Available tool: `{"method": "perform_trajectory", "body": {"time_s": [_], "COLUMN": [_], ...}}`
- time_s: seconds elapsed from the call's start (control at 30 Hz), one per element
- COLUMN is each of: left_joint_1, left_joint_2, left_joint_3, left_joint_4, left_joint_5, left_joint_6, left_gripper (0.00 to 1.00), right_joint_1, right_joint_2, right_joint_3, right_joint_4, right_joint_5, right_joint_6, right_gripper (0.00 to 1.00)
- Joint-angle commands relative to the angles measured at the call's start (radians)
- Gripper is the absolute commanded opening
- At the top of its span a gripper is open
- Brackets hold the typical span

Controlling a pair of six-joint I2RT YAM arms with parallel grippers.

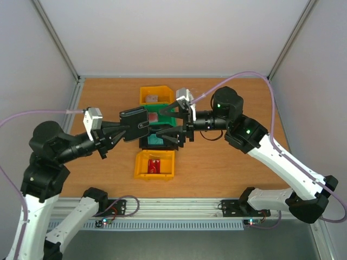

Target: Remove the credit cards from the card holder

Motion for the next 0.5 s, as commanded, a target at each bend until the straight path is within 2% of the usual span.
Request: {"method": "perform_trajectory", "body": {"time_s": [0.0,0.23,0.3,0.37,0.47], "left_joint_1": [-0.001,-0.001,-0.002,-0.001,-0.001], "left_joint_2": [-0.078,-0.123,-0.132,-0.147,-0.168], "left_joint_3": [-0.152,-0.333,-0.358,-0.367,-0.375], "left_joint_4": [0.376,0.741,0.759,0.71,0.627], "left_joint_5": [0.09,0.173,0.125,0.013,-0.137], "left_joint_6": [-0.143,-0.275,-0.31,-0.314,-0.279], "left_gripper": [0.0,0.0,0.0,0.0,0.0], "right_joint_1": [0.022,0.08,0.08,0.082,0.098], "right_joint_2": [0.045,0.144,0.128,0.093,0.035], "right_joint_3": [0.019,0.112,0.109,0.083,0.029], "right_joint_4": [0.093,-0.047,-0.053,-0.033,0.027], "right_joint_5": [-0.186,-0.149,-0.108,0.028,0.404], "right_joint_6": [-0.065,-0.174,-0.18,-0.168,-0.124], "right_gripper": [0.98,0.99,0.98,0.99,0.98]}}
